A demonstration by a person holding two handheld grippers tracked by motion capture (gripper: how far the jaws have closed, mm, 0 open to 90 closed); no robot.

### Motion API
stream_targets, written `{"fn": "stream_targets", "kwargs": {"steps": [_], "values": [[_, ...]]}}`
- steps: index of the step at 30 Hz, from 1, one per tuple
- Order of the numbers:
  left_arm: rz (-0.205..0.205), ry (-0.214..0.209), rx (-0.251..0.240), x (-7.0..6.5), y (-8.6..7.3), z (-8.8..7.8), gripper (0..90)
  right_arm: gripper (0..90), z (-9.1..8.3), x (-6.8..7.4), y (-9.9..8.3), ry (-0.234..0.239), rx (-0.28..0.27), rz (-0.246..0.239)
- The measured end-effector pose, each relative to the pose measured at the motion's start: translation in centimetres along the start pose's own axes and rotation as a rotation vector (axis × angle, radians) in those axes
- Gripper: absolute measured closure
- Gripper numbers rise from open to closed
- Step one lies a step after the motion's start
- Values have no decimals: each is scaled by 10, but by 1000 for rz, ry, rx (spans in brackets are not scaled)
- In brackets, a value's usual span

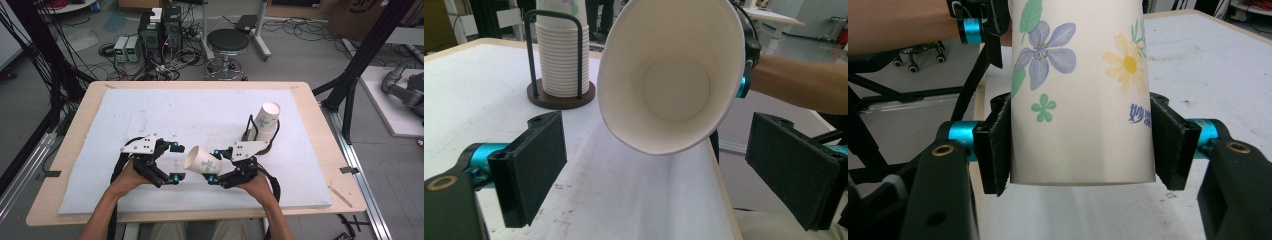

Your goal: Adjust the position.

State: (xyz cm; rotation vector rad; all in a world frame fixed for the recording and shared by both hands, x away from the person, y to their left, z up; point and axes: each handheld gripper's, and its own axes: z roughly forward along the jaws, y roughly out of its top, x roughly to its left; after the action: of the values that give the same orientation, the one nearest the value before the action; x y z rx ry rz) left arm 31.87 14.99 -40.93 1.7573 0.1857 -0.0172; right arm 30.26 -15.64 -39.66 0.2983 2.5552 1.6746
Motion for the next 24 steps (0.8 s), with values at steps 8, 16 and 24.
{"fn": "stream_targets", "kwargs": {"steps": [8,16,24], "values": [[-11,-35,-37,3,0,6,94,367,1,-1,0,11,-22,-11],[-1,-57,-40,3,5,18,94,367,3,0,0,22,-25,-13],[11,-88,-38,2,10,28,97,367,5,2,1,35,-30,-26]]}}
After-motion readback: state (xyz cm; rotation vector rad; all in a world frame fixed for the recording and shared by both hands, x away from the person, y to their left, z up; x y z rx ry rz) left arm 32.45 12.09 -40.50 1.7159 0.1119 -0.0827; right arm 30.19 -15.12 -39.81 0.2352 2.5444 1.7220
